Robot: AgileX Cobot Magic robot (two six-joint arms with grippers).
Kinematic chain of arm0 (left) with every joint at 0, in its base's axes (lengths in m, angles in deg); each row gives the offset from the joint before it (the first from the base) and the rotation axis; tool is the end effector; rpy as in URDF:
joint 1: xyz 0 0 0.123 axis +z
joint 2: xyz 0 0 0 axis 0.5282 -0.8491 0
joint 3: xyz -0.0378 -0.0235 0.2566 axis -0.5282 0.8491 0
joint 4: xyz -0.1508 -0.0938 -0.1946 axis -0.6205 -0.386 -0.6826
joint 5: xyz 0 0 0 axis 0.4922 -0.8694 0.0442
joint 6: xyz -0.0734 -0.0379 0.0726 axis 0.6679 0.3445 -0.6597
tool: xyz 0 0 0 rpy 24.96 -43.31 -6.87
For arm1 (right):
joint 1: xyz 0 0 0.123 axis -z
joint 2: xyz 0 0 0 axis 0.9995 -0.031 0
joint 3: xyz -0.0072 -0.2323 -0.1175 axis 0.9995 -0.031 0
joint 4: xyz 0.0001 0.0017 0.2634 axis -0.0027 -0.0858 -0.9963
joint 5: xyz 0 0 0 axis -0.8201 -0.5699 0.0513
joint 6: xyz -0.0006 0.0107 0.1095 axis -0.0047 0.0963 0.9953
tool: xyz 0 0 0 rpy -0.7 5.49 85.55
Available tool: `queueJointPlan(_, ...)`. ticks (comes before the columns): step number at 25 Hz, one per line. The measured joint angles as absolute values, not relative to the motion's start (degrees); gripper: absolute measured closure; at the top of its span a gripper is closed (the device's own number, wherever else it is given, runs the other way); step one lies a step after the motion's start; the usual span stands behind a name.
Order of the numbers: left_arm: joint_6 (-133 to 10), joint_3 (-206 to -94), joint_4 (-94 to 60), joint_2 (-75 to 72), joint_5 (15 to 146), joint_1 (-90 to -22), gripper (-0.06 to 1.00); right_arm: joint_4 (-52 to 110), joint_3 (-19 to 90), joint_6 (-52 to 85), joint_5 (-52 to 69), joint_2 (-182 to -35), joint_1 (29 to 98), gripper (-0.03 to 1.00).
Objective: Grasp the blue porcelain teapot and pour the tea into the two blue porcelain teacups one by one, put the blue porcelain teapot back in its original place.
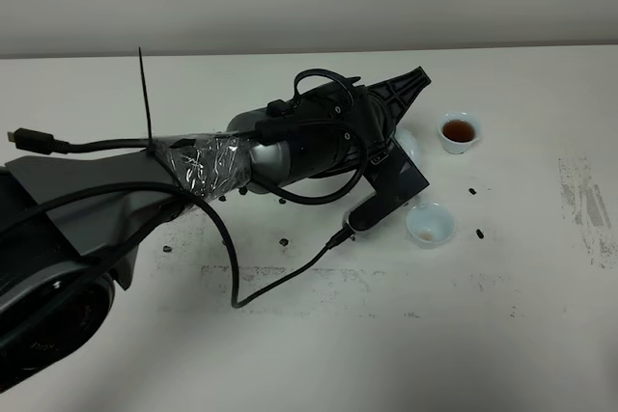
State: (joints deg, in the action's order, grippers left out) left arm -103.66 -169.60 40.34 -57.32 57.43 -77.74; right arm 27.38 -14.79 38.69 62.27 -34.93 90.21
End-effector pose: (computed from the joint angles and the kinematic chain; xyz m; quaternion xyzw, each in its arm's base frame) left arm 0.3823 -0.3442 0.1348 0.8918 0.1987 0.3394 0.2236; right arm 0.0414 0.0144 0.2786 0.0041 0.8528 0.0690 0.5176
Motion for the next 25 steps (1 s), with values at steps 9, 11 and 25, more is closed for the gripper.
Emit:
queueJointPlan(9, -105.9, -169.6, 42.7, -57.3, 59.9, -78.4, 0.86, 27.4, -14.8, 38.7, 62.3, -34.9, 90.2, 0.56)
queueJointPlan(11, -105.9, -169.6, 43.5, -57.3, 60.1, -78.4, 0.86, 27.4, -14.8, 38.7, 62.3, -34.9, 90.2, 0.56)
queueJointPlan(25, -106.1, -169.6, 48.5, -57.4, 63.4, -79.1, 0.86, 27.4, -14.8, 38.7, 62.3, -34.9, 90.2, 0.56)
